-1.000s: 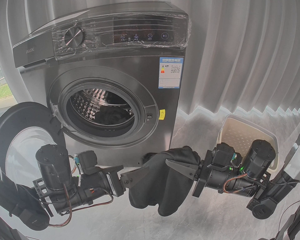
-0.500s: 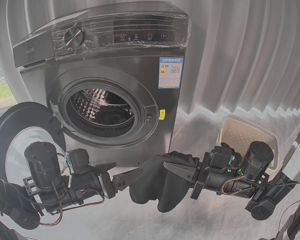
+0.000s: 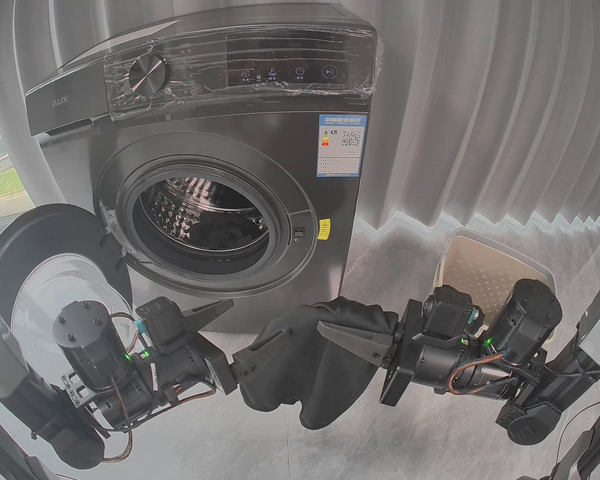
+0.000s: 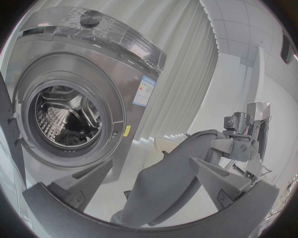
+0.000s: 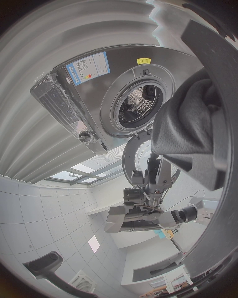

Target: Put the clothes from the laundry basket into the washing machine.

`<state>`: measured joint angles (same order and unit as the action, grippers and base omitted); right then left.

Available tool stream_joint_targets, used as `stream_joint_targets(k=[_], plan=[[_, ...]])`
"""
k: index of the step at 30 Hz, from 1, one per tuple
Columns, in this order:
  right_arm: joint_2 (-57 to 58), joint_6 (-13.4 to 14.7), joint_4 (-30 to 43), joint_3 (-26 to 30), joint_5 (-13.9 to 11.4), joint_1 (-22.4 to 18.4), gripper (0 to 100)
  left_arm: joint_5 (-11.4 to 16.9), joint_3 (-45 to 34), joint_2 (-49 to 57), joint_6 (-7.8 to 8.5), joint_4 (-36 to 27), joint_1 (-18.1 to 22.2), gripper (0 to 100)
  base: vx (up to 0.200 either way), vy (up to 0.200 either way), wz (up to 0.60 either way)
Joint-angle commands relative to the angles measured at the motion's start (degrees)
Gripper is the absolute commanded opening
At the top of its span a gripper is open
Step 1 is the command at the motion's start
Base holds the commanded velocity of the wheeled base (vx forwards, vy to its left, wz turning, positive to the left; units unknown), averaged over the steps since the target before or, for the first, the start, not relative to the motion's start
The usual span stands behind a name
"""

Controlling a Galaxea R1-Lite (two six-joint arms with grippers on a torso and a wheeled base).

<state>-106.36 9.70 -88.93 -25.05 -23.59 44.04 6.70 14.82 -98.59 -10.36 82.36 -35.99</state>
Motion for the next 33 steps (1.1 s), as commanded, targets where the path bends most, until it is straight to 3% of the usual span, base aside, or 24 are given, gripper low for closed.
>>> stream_joint_targets(k=[1, 3, 10, 16, 18, 33], plan=[[0.89, 0.14, -0.01, -0.61, -0.05, 1.13, 0, 0.15, -2.87, -11.28, 3.68, 6.59, 0.22, 100, 0.0, 0.0, 0.0], [0.89, 0.14, -0.01, -0.88, 0.03, 1.13, 0, 0.94, -3.57, -10.93, 4.03, 6.41, 0.13, 100, 0.0, 0.0, 0.0], [0.63, 0.14, -0.01, -0.96, 0.03, 1.22, 0, 11.75, -5.6, -7.41, 4.56, 6.41, 1.18, 100, 0.0, 0.0, 0.0], [0.54, 0.14, -0.01, -0.96, 0.03, 1.92, 0, 15.71, -4.98, -7.24, 5.7, 6.5, 2.59, 100, 0.0, 0.0, 0.0], [0.54, 0.14, -0.1, -0.96, 0.03, 1.92, 0, 18.78, -4.98, -6.27, 5.79, 6.5, 2.76, 100, 0.0, 0.0, 0.0], [0.54, 0.05, -0.1, -0.79, 0.12, 1.57, 0, 19.31, -4.8, -5.48, 5.0, 6.5, 2.68, 100, 0.0, 0.0, 0.0]])
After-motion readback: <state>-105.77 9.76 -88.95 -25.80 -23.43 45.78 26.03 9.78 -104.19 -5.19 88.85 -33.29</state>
